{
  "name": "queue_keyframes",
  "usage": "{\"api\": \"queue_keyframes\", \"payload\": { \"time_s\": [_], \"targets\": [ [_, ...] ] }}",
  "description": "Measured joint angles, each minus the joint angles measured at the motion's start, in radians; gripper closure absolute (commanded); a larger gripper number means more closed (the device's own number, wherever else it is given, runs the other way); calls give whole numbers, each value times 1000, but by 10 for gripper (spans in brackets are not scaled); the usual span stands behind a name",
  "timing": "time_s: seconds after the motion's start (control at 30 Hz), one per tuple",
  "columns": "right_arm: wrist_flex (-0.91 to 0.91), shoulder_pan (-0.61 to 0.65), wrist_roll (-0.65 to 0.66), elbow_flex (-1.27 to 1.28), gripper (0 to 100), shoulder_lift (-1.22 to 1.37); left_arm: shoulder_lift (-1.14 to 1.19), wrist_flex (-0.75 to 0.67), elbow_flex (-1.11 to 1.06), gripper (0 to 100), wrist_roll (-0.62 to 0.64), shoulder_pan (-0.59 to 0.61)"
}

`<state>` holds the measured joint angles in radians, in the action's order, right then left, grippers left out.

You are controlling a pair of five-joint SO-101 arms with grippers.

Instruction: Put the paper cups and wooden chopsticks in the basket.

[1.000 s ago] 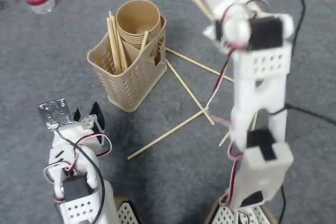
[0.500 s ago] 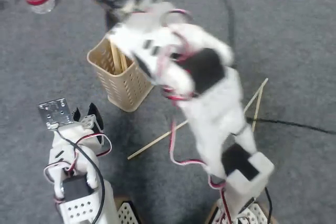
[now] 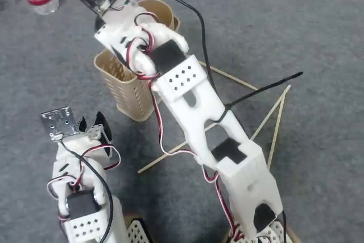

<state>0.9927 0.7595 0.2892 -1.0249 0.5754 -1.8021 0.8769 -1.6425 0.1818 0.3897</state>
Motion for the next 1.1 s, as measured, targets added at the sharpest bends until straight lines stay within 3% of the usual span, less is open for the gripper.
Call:
{"api": "queue_keyframes", "payload": {
  "time_s": [0.6,0.87,1.1],
  "targets": [
    [51,-29,-75,74,987,12,0,-20,-9,870,0,0],
    [57,9,-78,87,799,14,0,-21,-9,870,0,0],
    [103,29,-78,77,782,11,0,-21,-9,870,0,0]
  ]
}}
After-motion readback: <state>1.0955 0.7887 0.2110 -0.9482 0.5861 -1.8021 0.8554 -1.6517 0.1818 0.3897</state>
